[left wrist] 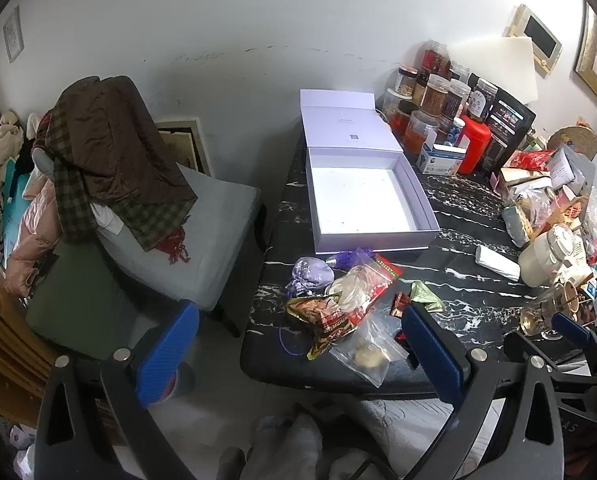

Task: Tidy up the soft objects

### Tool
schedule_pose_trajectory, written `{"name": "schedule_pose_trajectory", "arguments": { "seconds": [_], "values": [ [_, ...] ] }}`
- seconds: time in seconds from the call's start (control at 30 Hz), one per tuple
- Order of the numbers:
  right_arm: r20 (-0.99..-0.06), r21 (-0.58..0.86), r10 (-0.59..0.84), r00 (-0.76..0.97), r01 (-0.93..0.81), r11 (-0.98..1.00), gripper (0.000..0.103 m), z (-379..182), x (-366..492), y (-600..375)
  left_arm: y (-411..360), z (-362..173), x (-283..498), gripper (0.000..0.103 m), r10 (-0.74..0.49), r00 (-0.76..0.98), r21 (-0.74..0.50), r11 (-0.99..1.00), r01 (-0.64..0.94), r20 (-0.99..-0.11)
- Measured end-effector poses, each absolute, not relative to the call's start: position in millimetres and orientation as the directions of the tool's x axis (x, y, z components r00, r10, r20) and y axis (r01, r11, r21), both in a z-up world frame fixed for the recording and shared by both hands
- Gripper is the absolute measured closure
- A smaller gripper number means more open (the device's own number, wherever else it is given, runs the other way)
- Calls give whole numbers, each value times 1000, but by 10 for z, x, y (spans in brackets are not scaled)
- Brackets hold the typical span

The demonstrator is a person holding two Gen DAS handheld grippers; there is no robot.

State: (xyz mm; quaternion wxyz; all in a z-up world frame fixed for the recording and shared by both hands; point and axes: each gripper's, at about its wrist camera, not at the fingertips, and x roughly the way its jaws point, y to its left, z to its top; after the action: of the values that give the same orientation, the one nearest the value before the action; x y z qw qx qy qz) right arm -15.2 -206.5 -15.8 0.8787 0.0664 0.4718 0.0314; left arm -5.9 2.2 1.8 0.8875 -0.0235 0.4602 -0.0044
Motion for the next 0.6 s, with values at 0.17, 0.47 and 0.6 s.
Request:
{"name": "schedule_pose_trajectory", "arguments": {
  "seconds": [0.17, 0.47, 0.6],
  "values": [
    [-824, 142, 117, 554, 2, 990, 0, -149, -162, -2052, 31, 5, -79, 0, -28, 576, -46, 999, -17, -817],
    [-826, 138, 117, 551, -3, 990, 0, -149, -146, -2031, 34, -6, -87, 0, -27, 576, -47, 999, -19, -817],
    [-827, 138, 118, 550, -5, 990, 0, -150, -142, -2025, 31, -4, -87, 0, -29, 575, -48, 999, -19, -817]
  ]
}}
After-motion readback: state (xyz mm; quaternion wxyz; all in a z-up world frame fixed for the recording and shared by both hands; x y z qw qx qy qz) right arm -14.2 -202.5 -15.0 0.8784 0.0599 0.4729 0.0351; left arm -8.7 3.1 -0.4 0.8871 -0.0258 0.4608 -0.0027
